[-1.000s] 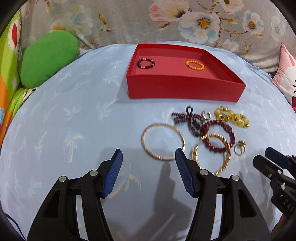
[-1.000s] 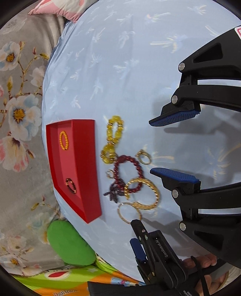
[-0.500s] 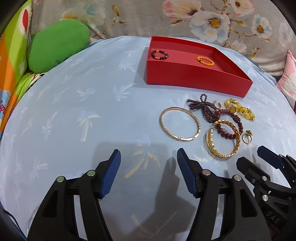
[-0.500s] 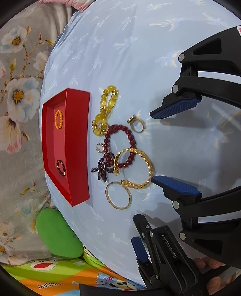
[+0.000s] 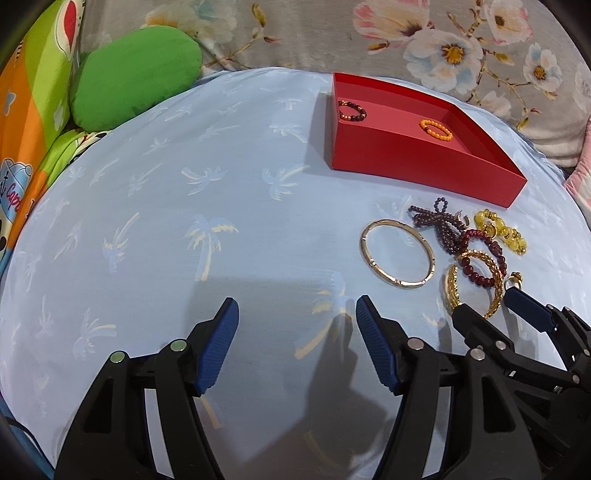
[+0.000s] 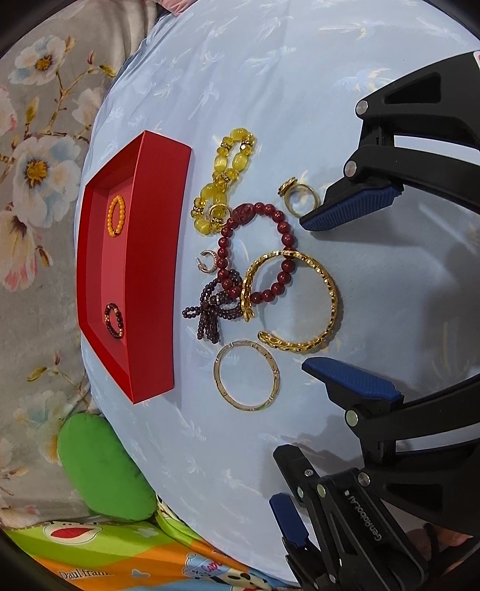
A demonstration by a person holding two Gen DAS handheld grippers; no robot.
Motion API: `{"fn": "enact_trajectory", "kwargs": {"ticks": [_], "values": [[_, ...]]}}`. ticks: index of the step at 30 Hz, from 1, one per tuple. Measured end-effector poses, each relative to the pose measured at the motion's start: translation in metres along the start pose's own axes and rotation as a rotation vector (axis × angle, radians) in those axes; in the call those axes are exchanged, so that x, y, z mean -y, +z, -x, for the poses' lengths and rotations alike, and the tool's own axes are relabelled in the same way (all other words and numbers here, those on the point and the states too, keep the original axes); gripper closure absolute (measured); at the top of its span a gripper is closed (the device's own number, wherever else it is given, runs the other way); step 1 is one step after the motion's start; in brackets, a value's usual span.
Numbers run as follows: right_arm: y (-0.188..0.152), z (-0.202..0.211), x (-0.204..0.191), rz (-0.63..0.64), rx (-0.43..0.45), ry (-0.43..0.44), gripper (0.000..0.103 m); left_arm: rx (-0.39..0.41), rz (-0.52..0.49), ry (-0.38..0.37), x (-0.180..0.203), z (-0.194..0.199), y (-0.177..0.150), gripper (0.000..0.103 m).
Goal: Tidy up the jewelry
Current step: 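Move both tools back toward the remaining jewelry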
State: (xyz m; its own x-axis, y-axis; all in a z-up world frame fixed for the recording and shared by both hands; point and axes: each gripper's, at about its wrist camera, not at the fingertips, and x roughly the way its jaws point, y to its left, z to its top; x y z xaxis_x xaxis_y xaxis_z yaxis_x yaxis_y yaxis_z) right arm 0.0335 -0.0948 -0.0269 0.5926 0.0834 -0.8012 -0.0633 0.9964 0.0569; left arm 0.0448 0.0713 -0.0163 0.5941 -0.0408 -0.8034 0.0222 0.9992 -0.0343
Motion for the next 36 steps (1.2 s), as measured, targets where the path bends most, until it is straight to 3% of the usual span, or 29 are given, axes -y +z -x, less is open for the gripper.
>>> {"fn": "enact_trajectory", "kwargs": {"ticks": [4,6,8,16,20,29,36], "values": [[0.0,-0.003,-0.002,0.002,0.0,-0.013,0.035,-0.003,0.006,0.0,-0.003,0.0,0.0,0.04],[0.0,-0.004,-0.002,0.001,0.001,-0.024,0.038,-0.005,0.007,-0.001,-0.004,0.0,0.0,0.04],[0.001,-0.004,-0.002,0.001,0.006,-0.03,0.049,-0.003,0.007,-0.001,-0.004,0.0,0.0,0.04],[-0.002,0.004,0.006,-0.013,0.016,-0.016,0.049,0.003,-0.009,-0.021,0.002,0.004,0.003,0.04],[-0.005,0.013,0.016,-0.031,0.024,-0.014,0.049,0.003,-0.036,-0.043,0.013,0.004,0.006,0.028],[-0.004,0.03,0.037,-0.051,0.058,-0.043,0.049,-0.022,-0.068,-0.069,0.037,-0.004,0.02,0.028],[-0.005,0.034,0.051,-0.084,0.059,-0.035,0.049,-0.016,-0.051,-0.067,0.035,-0.009,0.035,0.028]]}}
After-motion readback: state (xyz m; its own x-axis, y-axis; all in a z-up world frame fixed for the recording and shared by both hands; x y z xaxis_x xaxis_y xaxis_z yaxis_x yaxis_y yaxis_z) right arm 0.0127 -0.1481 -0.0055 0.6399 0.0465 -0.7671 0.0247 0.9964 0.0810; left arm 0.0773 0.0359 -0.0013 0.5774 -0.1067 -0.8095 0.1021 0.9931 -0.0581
